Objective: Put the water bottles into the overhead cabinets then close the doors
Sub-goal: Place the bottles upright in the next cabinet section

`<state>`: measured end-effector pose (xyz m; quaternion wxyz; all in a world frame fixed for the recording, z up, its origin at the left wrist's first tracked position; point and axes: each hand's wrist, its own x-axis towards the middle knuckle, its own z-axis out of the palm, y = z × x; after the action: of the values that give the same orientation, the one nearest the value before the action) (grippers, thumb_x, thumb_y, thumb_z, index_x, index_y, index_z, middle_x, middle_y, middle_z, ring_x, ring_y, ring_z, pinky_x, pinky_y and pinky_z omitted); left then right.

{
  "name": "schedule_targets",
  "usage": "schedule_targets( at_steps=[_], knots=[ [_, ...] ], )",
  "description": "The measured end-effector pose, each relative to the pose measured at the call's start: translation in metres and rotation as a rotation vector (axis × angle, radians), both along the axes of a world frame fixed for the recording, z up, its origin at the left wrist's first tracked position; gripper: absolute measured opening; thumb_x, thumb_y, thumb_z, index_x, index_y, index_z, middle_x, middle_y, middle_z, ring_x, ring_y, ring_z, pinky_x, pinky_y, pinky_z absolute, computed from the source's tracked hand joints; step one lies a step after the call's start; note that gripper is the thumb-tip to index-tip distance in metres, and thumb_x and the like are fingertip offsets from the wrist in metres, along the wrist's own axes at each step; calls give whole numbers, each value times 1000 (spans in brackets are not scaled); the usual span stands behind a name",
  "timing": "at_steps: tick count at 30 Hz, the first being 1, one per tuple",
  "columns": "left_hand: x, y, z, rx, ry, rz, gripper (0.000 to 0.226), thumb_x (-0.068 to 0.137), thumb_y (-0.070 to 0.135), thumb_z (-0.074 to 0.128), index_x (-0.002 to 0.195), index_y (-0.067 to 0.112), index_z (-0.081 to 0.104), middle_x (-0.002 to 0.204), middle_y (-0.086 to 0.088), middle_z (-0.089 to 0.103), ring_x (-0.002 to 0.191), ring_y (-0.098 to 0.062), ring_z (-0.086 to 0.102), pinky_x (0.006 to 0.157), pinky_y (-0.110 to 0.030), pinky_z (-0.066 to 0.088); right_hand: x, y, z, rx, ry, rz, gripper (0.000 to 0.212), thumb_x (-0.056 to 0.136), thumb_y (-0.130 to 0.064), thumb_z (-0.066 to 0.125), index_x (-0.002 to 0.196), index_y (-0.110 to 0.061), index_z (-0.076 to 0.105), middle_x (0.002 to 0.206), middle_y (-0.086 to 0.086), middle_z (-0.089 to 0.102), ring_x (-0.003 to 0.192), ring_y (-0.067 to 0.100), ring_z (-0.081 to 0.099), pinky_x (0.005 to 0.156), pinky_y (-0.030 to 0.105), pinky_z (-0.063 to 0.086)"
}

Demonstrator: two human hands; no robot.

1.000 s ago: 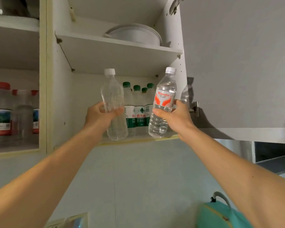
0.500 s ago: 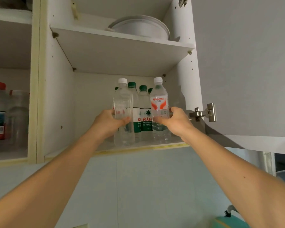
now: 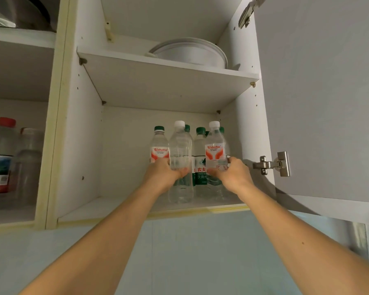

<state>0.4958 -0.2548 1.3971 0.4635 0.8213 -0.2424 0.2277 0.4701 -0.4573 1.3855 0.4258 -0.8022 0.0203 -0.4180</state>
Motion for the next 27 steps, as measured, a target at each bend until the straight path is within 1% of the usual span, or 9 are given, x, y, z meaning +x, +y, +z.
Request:
schedule_targets(
  at_steps=[4, 7, 10, 14, 16, 18, 22, 24, 27],
  knots=[
    [4, -15, -1, -13, -2, -16, 48, 91, 40, 69, 134, 22, 59, 123, 0, 68, 105, -21, 65, 96, -45, 55, 3, -2, 1, 2, 9, -16, 53, 79, -44, 84, 120, -16, 65, 112, 3, 72, 99, 22, 67, 80, 34, 52],
    [9, -22, -1, -4, -24, -10, 48, 91, 40, 69, 134, 19, 59, 122, -1, 68, 102, -22, 66, 93, -44, 56, 4, -3, 0, -6, 9, -31, 53, 79, -42, 85, 120, -15, 65, 114, 4, 71, 102, 24, 66, 84, 37, 55],
    [13, -26, -2, -17, -29, -7, 48, 90, 41, 70, 132, 19, 59, 121, -1, 69, 102, -20, 65, 94, -41, 54, 5, -4, -1, -35, 20, -41, 53, 81, -39, 83, 125, -15, 64, 121, 8, 68, 113, 27, 63, 97, 45, 54],
    [13, -29, -2, 2, -48, 7, 45, 89, 43, 71, 127, 20, 62, 115, 0, 71, 93, -16, 65, 77, -29, 51, 2, -3, -5, -95, 43, -46, 57, 84, -40, 79, 131, -14, 59, 128, 11, 64, 127, 31, 54, 106, 50, 47],
    [10, -25, -1, 64, -60, 18, 44, 88, 48, 71, 124, 23, 63, 102, 8, 71, 83, -12, 66, 67, -25, 50, -4, 3, -8, -143, 62, -130, 64, 87, -47, 74, 137, -14, 51, 139, 13, 51, 136, 36, 40, 109, 51, 42],
    [7, -16, 3, 134, -99, 66, 50, 87, 58, 66, 123, 23, 63, 87, 15, 61, 73, -11, 65, 61, -27, 53, -10, 13, -12, -196, -45, -230, 65, 90, -49, 70, 140, -16, 46, 141, 11, 37, 137, 37, 30, 106, 51, 42],
    [12, 14, 21, -28, -286, 240, 55, 91, 60, 61, 122, 14, 60, 109, -1, 67, 82, -14, 64, 73, -32, 55, -17, 40, -16, -398, -369, -214, 53, 94, -39, 68, 139, -17, 51, 138, 4, 40, 129, 25, 39, 99, 34, 44],
    [19, 29, 28, -85, -332, 305, 55, 92, 49, 66, 130, 11, 55, 119, -6, 66, 95, -17, 61, 78, -32, 49, -13, 58, -18, -408, -327, -98, 56, 95, -41, 66, 142, -17, 47, 143, 3, 37, 135, 24, 38, 101, 34, 44],
    [36, 41, 32, -54, -247, 313, 67, 90, 41, 72, 141, 9, 44, 132, -13, 58, 110, -25, 59, 88, -36, 50, -2, 73, -27, -375, -220, -55, 61, 98, -41, 62, 149, -21, 34, 152, 5, 28, 141, 29, 35, 101, 46, 48]
  ],
)
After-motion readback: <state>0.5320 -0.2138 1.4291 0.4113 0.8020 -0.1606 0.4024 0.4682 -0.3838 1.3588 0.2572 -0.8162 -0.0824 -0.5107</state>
